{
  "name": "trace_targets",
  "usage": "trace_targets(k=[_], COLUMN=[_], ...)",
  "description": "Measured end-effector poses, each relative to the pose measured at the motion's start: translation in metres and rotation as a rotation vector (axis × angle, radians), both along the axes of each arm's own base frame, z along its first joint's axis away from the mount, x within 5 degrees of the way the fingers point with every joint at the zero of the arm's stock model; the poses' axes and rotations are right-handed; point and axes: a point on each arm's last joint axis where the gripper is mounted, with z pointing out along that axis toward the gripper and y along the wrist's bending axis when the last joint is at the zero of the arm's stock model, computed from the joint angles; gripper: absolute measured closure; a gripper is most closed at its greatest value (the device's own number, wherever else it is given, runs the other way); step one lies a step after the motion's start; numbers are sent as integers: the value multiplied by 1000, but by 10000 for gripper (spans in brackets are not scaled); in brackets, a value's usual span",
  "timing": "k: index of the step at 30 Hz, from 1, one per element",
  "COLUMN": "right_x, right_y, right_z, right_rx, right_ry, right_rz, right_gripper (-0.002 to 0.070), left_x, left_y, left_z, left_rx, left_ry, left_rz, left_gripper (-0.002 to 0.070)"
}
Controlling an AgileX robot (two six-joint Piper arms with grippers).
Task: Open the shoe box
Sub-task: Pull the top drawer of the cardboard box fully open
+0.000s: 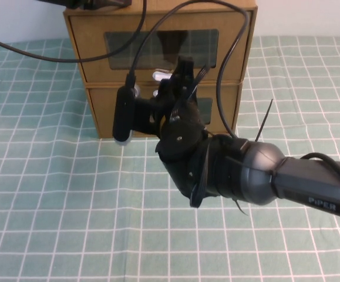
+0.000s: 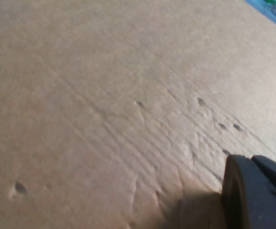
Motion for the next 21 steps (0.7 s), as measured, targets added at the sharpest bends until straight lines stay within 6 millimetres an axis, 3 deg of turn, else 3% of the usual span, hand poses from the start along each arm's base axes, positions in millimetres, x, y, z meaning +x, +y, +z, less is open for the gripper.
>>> trace_targets(k=[5,21], right_x=[9,30], right_y=[-3,5], right_z=[6,-1], right_rx=[39,75], right_ry=[3,22], right_rz=[6,52], right_gripper=[422,407], left_x=[0,0], left_y=[0,0], left_z=[0,0], left_rx=[0,0], left_ry=[0,3], left_rz=[0,-1], left_gripper=[680,680])
